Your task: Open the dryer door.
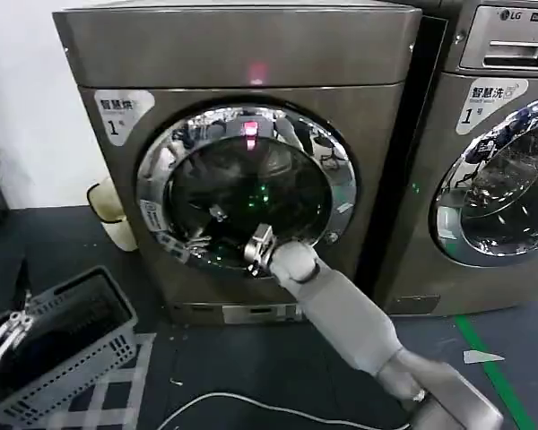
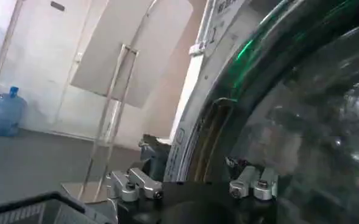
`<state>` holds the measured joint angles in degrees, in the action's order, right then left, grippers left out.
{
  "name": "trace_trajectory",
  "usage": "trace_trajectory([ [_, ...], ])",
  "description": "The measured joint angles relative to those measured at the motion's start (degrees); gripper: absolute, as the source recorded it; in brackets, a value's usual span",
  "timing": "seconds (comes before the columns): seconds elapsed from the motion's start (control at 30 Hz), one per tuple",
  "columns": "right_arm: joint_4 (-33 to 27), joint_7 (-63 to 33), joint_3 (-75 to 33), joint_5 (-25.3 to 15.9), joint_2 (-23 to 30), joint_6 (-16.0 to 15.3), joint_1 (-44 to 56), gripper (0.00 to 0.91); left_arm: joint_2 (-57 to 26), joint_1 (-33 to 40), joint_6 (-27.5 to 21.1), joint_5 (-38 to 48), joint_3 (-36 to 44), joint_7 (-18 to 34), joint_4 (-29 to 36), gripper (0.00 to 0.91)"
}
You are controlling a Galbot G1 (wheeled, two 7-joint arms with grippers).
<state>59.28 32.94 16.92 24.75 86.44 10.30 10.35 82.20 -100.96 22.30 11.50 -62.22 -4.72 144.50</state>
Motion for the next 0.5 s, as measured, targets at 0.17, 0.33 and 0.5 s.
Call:
trace_trajectory([
  [0.17, -0.2, 3.5, 1.1, 2.0, -0.1, 1.2, -0.2, 0.907, 0.1, 0.0, 0.1, -0.2, 0.0, 0.0, 0.0, 0.907],
  [0.33, 0.8, 7.8, 2.3, 4.9, -1.2, 2.6, -0.2, 0.907, 0.1, 0.1, 0.1, -0.2, 0.0, 0.0, -0.2, 0.907],
  [0.5, 1.6, 13.2, 2.5, 8.1, -2.6, 4.0, 0.4, 0.907, 0.0, 0.3, 0.1, -0.3, 0.0, 0.0, -0.5, 0.907],
])
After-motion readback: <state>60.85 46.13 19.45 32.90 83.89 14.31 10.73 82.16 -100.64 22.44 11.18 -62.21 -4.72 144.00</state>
